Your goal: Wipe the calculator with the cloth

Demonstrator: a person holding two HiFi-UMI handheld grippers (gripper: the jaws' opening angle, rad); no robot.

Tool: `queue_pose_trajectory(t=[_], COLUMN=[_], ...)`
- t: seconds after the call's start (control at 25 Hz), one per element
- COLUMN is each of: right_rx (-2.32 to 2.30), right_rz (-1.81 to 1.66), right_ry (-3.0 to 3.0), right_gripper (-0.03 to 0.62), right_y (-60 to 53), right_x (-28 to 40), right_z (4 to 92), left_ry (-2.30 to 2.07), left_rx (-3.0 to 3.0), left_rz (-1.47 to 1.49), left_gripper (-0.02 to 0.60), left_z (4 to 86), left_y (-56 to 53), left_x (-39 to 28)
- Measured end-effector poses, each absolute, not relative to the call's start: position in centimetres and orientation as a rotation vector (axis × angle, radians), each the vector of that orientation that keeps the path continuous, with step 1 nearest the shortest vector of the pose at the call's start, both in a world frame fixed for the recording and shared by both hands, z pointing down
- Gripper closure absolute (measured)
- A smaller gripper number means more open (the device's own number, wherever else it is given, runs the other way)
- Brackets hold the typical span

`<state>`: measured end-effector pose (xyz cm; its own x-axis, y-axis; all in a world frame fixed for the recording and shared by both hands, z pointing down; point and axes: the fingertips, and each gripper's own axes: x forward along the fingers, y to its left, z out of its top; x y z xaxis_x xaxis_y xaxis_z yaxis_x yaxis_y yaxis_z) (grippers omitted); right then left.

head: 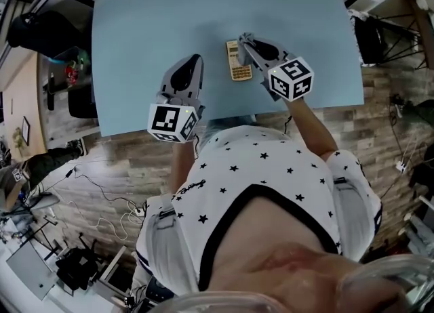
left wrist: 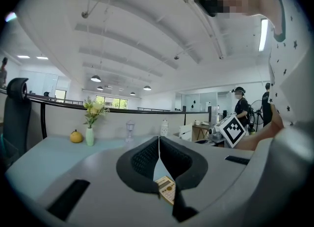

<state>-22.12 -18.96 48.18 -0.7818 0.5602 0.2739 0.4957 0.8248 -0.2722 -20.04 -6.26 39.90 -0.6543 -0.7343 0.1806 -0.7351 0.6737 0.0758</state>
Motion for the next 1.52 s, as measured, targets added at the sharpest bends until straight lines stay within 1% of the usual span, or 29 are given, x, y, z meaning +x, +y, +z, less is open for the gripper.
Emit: queue_pose_trajectory(t=[0.6, 1.08, 1.52], right_rx=[-0.773, -0.716, -0.624], right_rz=[0.112, -0.034, -0.060], right_ry=[-2.470, -2.370, -2.361], right_gripper=[0.551, 0.551, 0.551], right_y=[-14.4, -13.7, -15.9], right_x=[-25.1, -26.5, -26.9], right_z=[56.1, 60.7, 62.1], left_ry=[-2.713, -2.714, -2.692], left_rx=[1.101, 1.066, 1.075], left_rz=[0.015, 0.012, 0.007], left_gripper=[0.551, 0.551, 0.551], left_z=[39.1, 39.4, 40.0], left_y=[-1.5, 0.4, 0.4], left_x=[-22.3, -23.1, -23.3])
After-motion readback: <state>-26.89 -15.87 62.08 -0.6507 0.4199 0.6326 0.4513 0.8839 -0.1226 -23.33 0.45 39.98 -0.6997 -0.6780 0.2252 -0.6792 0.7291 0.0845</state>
